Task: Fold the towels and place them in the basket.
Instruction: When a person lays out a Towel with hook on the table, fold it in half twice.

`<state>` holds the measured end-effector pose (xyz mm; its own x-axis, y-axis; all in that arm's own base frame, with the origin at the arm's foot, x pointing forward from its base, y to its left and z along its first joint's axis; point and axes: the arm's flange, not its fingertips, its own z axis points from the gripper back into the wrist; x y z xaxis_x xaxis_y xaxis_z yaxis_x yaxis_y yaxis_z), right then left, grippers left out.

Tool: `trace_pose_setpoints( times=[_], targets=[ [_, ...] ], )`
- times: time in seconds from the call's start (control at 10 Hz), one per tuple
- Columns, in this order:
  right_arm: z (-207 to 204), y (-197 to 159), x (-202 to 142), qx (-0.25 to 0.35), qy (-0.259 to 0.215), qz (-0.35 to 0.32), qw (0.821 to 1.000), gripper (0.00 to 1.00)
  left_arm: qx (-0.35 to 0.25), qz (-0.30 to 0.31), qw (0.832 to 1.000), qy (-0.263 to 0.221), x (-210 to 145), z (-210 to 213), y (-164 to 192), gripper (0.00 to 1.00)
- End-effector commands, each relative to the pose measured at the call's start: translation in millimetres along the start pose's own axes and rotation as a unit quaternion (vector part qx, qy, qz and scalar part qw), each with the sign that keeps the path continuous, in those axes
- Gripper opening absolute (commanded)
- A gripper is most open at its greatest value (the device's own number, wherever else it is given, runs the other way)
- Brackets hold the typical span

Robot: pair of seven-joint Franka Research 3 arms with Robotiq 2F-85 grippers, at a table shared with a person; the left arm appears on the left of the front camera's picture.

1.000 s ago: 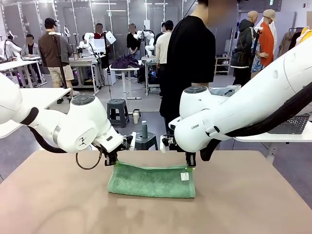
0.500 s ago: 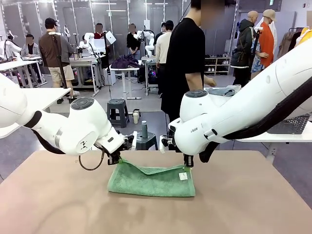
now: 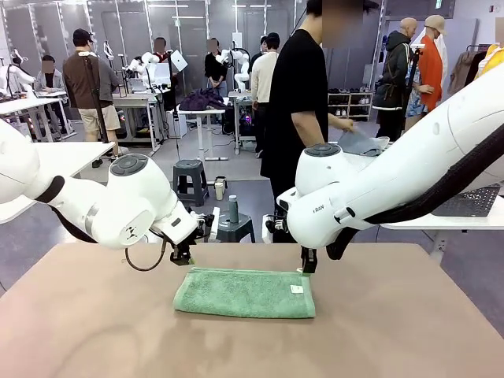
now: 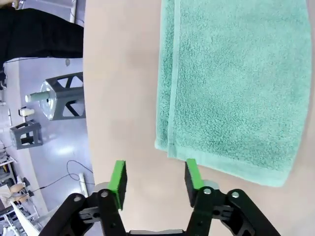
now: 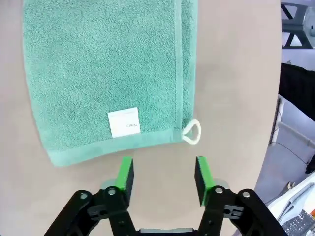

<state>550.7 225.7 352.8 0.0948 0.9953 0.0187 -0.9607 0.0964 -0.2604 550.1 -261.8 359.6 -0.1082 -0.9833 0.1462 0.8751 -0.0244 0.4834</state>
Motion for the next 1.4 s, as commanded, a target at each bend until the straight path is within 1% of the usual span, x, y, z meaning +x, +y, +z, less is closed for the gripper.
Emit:
trace_pose_setpoints(
  times=[0.0, 0.1, 0.2, 0.3, 0.4, 0.5, 0.6, 0.7, 0.8, 0.9, 1.0, 1.1, 1.2, 1.3],
  targets=[
    [11, 9, -6, -0.012, 0.011, -0.032, 0.999, 1.0, -0.013, 0.014, 1.0, 0.003, 0, 18, -7, 1.0],
    [20, 10, -9, 0.008, 0.036, -0.113, 0.993, 0.96, -0.019, 0.046, 0.999, 0.011, -1, 29, -7, 0.97],
    [34, 16, -15, 0.028, 0.037, -0.197, 0.979, 1.0, -0.009, 0.066, 0.997, 0.038, 1, 49, -10, 1.0],
    [42, 23, -16, 0.04, 0.044, -0.246, 0.967, 1.0, -0.023, 0.108, 0.992, 0.057, -2, 72, -13, 1.0],
    [47, 31, -16, 0.04, 0.057, -0.291, 0.954, 1.0, -0.045, 0.163, 0.982, 0.081, -9, 100, -21, 1.0],
    [48, 35, -15, 0.029, 0.05, -0.325, 0.944, 1.0, -0.055, 0.219, 0.972, 0.07, -18, 123, -28, 1.0],
    [45, 41, -12, 0.022, 0.04, -0.364, 0.93, 1.0, -0.072, 0.265, 0.959, 0.069, -28, 144, -39, 1.0],
    [42, 48, -9, 0.016, 0.034, -0.401, 0.915, 1.0, -0.097, 0.309, 0.945, 0.045, -40, 161, -53, 1.0],
    [38, 54, -8, -0.006, 0.027, -0.443, 0.896, 1.0, -0.1, 0.351, 0.93, 0.033, -57, 177, -71, 1.0],
    [33, 56, -8, -0.03, 0.031, -0.488, 0.872, 1.0, -0.101, 0.388, 0.916, 0.027, -72, 190, -88, 1.0],
    [29, 58, -8, -0.037, 0.018, -0.51, 0.859, 1.0, -0.099, 0.413, 0.905, 0.025, -86, 202, -106, 1.0],
    [24, 58, -10, -0.04, 0.007, -0.531, 0.846, 1.0, -0.09, 0.421, 0.902, 0.037, -96, 211, -123, 1.0],
    [16, 57, -14, -0.038, 0.004, -0.56, 0.828, 1.0, -0.08, 0.427, 0.9, 0.042, -102, 218, -136, 1.0],
    [12, 56, -17, -0.039, 0.003, -0.568, 0.822, 1.0, -0.07, 0.39, 0.918, 0.006, -106, 219, -144, 1.0]
  ],
)
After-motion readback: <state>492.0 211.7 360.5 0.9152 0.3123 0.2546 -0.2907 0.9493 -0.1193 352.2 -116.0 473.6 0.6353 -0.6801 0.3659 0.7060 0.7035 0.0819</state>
